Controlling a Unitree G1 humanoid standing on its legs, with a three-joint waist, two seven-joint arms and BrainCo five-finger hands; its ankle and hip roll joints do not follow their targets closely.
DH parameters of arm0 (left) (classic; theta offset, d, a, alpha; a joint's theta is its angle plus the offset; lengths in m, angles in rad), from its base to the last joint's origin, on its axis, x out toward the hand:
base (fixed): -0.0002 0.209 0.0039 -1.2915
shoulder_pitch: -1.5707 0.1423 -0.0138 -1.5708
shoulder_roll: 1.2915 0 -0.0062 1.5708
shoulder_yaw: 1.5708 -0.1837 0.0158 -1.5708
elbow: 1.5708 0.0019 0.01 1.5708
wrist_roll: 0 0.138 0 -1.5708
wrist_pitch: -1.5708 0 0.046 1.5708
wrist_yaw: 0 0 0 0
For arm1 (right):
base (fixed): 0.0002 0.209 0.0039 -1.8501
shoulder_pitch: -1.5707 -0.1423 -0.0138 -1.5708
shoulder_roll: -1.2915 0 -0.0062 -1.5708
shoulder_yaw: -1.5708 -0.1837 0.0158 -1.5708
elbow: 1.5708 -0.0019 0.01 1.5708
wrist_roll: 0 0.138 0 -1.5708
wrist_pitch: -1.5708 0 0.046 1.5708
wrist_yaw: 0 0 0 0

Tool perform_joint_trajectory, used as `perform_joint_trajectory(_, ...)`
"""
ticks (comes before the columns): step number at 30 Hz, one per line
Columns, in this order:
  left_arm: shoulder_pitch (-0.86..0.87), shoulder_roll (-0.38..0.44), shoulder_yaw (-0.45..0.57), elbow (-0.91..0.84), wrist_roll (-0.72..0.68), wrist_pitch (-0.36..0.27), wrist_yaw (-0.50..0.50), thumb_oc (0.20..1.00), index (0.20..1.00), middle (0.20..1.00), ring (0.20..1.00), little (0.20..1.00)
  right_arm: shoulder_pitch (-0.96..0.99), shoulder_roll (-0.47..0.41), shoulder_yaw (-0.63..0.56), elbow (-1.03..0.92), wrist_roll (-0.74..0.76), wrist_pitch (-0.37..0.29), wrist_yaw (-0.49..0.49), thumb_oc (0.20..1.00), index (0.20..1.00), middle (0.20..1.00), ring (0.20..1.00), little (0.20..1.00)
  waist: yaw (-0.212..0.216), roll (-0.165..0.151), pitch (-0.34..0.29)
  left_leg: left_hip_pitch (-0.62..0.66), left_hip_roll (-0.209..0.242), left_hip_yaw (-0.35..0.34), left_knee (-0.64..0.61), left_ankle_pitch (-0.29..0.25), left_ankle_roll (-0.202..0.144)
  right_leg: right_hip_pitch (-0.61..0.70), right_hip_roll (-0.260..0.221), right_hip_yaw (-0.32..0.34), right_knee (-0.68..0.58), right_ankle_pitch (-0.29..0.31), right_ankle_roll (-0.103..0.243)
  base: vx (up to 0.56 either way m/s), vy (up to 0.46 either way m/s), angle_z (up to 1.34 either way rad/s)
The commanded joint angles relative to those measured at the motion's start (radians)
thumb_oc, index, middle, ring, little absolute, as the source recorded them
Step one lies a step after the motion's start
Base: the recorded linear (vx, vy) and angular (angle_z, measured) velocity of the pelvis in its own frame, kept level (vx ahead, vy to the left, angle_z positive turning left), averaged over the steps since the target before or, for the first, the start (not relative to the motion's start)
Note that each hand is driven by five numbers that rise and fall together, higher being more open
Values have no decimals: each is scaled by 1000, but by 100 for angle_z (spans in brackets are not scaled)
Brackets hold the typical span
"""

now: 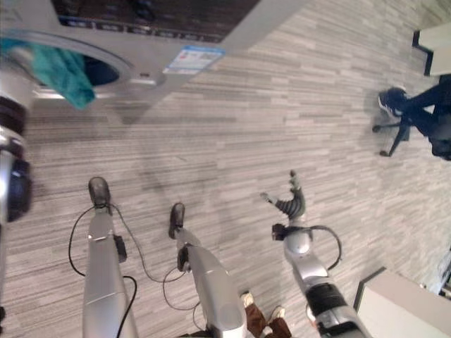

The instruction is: Grab the laundry basket,head to the washer,open it,put in the laundry and shut it.

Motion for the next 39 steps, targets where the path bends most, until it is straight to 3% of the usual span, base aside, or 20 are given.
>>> perform_joint_trajectory(1, -71, 55, -21, -45, 34, -9, -21, 200, 200, 200, 200, 200, 114, -73, -99, -10, -5, -2, -10, 1000, 1000, 1000, 1000, 1000, -25, -1, -76, -74, 25, -2, 193, -234, 6, 204, -30, 7, -28, -30, 60, 61, 108, -15)
perform_joint_trajectory(7, -126, 70, -82, -42, 64, 11, -46, 200, 200, 200, 200, 200, 154, -117, -184, -15, -17, 16, -10, 1000, 1000, 1000, 1000, 1000, -17, 21, -100, -113, 40, 19, 249, -284, 16, 225, -56, 40, -94, 72, 97, 50, 47, -21)
perform_joint_trajectory(14, -47, 37, -59, -62, 108, 18, -55, 200, 200, 200, 200, 200, 160, -110, -151, -2, -22, 18, 28, 1000, 1000, 1000, 1000, 1000, -23, 28, -114, -114, 48, 25, 272, -303, 22, 237, -71, 44, -112, 123, 110, 16, 10, -5)
perform_joint_trajectory(24, -33, 0, -49, -38, 117, 31, -62, 200, 200, 200, 200, 200, 146, -118, -154, 58, 15, 10, 39, 1000, 1000, 1000, 1000, 1000, -31, 35, -124, -128, 39, 26, 271, -309, 31, 232, -71, 38, -123, 135, 111, -5, -7, -1)
perform_joint_trajectory(25, -41, -7, -28, -25, 72, 31, -66, 815, 815, 815, 815, 815, 140, -127, -158, 35, 8, 14, 37, 1000, 1000, 1000, 1000, 1000, -35, 34, -126, -133, 35, 26, 268, -311, 31, 231, -70, 38, -129, 135, 112, 0, 0, 0)
perform_joint_trajectory(26, -59, -14, -17, -47, 1, 10, -86, 1000, 1000, 1000, 1000, 1000, 145, -134, -158, 24, 2, 19, 39, 1000, 1000, 1000, 1000, 1000, -43, 33, -131, -137, 33, 28, 265, -312, 31, 230, -68, 39, -133, 143, 115, -6, 10, 4)
perform_joint_trajectory(32, -173, -17, -77, -148, -90, -62, -61, 1000, 1000, 1000, 1000, 1000, 163, -160, -172, 34, 4, 14, 44, 1000, 1000, 1000, 1000, 1000, -54, 33, -149, -160, 24, 28, 251, -299, 30, 213, -67, 36, -145, 178, 131, 2, -20, 0)
perform_joint_trajectory(39, -65, -61, -49, -75, 52, -1, -69, 1000, 1000, 1000, 1000, 1000, 160, -151, -143, 54, 4, 18, 68, 1000, 1000, 1000, 1000, 1000, -43, 39, -145, -133, 10, 39, 238, -296, 38, 227, -75, 41, -136, 171, 124, -13, -10, -1)
